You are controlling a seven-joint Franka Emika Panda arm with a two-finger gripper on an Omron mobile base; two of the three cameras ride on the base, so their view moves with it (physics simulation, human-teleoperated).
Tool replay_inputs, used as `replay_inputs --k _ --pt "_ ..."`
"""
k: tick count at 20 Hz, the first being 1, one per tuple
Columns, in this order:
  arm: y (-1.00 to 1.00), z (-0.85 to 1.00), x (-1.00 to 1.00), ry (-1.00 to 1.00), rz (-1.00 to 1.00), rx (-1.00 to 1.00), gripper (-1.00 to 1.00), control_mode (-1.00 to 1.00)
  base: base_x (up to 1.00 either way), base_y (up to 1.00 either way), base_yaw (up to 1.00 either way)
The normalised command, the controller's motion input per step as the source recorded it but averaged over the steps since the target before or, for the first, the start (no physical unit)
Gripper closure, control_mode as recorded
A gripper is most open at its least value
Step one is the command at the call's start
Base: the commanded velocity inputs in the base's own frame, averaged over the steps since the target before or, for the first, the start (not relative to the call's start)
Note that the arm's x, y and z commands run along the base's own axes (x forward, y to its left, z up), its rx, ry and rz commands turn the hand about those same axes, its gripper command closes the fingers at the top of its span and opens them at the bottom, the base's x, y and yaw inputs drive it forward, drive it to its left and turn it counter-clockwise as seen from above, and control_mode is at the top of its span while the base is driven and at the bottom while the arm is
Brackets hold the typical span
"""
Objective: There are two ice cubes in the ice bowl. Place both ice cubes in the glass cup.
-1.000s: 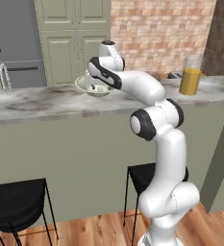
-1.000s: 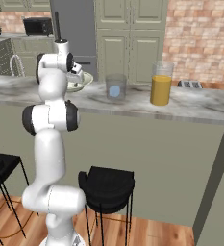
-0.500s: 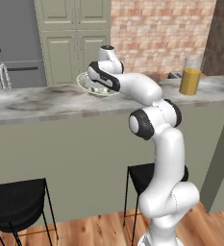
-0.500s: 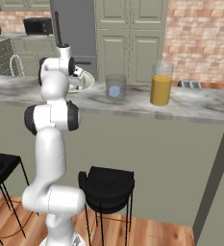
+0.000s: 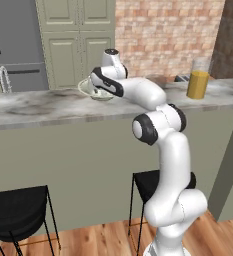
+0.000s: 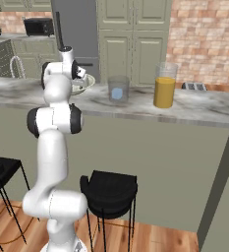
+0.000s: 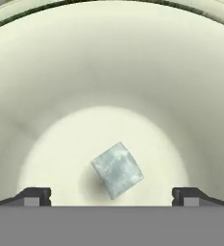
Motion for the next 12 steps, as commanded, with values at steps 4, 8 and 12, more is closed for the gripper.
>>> replay_inputs --k 4,8,12 --pt "0.0 -0.16 0.16 -0.09 0.0 0.0 -1.0 -1.0 0.0 0.0 0.0" --pt "0.0 -0.62 0.01 0.05 0.0 -0.07 1.0 -1.0 0.0 0.0 0.0" --pt "0.0 -0.57 0.0 0.21 0.0 -0.14 1.0 -1.0 0.0 0.0 0.0"
